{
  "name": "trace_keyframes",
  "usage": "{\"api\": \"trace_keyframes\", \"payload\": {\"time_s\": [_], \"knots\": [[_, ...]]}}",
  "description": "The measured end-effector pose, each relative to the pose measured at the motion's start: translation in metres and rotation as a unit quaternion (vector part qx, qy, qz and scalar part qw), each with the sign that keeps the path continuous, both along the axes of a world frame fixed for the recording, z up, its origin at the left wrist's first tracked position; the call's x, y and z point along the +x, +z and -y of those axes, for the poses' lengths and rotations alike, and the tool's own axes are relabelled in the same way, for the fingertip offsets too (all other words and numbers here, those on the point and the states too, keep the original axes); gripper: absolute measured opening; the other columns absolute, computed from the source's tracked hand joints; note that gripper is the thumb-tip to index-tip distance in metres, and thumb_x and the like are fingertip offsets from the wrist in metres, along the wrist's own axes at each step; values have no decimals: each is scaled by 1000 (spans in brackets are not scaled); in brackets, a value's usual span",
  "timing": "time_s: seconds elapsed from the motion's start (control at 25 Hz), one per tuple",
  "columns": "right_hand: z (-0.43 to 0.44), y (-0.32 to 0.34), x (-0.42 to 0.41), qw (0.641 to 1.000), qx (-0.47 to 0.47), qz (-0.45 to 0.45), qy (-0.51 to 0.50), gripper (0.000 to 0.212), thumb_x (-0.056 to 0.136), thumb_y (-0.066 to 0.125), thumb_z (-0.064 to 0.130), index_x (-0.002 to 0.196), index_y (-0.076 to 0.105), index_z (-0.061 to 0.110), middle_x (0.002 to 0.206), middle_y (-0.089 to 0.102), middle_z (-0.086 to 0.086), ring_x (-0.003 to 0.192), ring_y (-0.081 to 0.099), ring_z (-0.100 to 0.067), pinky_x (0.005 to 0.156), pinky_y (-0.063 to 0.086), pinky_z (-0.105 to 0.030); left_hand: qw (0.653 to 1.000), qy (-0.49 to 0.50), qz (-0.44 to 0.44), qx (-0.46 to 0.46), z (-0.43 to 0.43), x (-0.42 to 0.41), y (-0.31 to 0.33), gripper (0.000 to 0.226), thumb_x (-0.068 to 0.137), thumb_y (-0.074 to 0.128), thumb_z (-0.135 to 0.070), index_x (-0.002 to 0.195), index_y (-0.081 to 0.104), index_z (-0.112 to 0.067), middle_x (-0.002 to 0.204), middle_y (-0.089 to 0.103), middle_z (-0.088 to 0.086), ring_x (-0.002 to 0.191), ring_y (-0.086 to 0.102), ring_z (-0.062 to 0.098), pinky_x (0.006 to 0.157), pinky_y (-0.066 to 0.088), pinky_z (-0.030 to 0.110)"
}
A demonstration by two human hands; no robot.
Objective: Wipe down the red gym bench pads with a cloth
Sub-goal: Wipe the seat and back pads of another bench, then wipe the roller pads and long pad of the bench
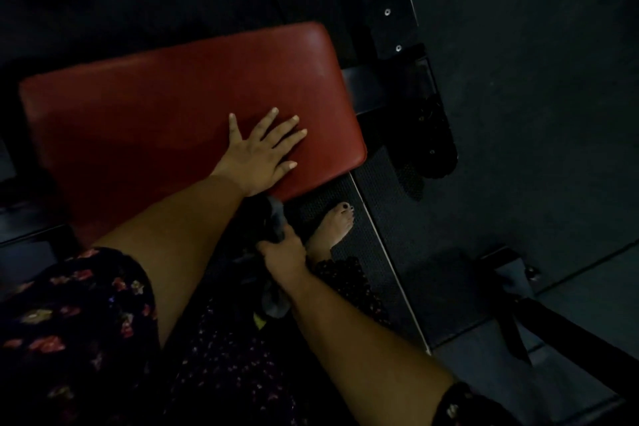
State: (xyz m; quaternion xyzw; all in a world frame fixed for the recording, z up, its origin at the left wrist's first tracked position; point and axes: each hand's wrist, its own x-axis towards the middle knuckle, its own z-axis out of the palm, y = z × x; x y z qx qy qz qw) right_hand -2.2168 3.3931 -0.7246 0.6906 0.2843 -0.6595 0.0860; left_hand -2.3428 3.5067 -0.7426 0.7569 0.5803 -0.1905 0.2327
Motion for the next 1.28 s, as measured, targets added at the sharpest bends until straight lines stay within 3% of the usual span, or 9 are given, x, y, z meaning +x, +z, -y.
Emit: {"api": "trace_keyframes", "payload": {"time_s": [0.16,0.28,0.4,0.48,0.56,0.68,0.8,1.04,1.28], "knots": [[-70,-10,65,977,137,162,14,76,71,62,33,144,42,24,138,52,-14,129,46,-35,109,37,-41,1000,1,-11,-5,-7,-7,4,64,101,26,-52,154,-7,-37,163,-13,-8,149,-16,22,111,8,71],[-133,3,102,957,190,183,118,62,86,55,17,145,41,28,131,55,-13,116,55,-34,94,47,-36,1000,24,14,-15,-15,-5,10,60,102,33,-45,155,8,-34,164,-1,-6,150,-4,24,111,16,65],[-166,17,114,882,238,238,330,63,89,55,22,146,35,35,132,47,-12,115,52,-35,91,48,-43,999,27,40,-13,-26,-7,26,57,101,41,-35,154,20,-29,163,11,-3,149,14,23,113,25,52],[-168,30,112,836,282,270,385,56,89,57,23,141,39,29,132,45,-11,116,50,-36,87,46,-45,997,42,59,5,-35,-14,44,57,99,46,-32,152,27,-28,161,20,-2,144,28,24,112,31,49],[-181,52,108,836,309,289,351,54,87,62,24,135,38,20,135,38,-11,114,49,-38,82,46,-46,996,52,65,22,-42,-22,68,57,97,50,-33,151,32,-27,158,28,1,137,39,26,109,36,48],[-216,99,95,852,355,226,311,66,83,69,25,135,30,15,142,26,-13,109,51,-42,78,48,-47,992,90,81,37,-52,-28,115,58,97,48,-42,150,32,-27,156,32,1,135,41,26,108,37,45],[-248,171,70,821,409,185,353,67,80,72,27,132,33,13,136,28,-15,104,55,-43,78,49,-48,982,149,102,54,-62,-27,177,58,98,47,-43,151,30,-28,154,34,1,134,41,26,107,37,41],[-287,288,38,786,462,200,359,43,81,70,23,119,52,14,131,34,-10,110,48,-36,84,50,-46,991,49,25,119,-77,-66,291,56,100,41,-47,152,28,-30,151,38,2,130,44,24,103,41,40],[-283,379,-2,722,496,216,432,40,86,64,21,124,52,14,126,43,-9,117,43,-33,86,48,-46,981,111,-11,160,-68,-118,379,56,98,42,-51,151,27,-36,152,36,-2,128,47,23,96,46,40]]}}
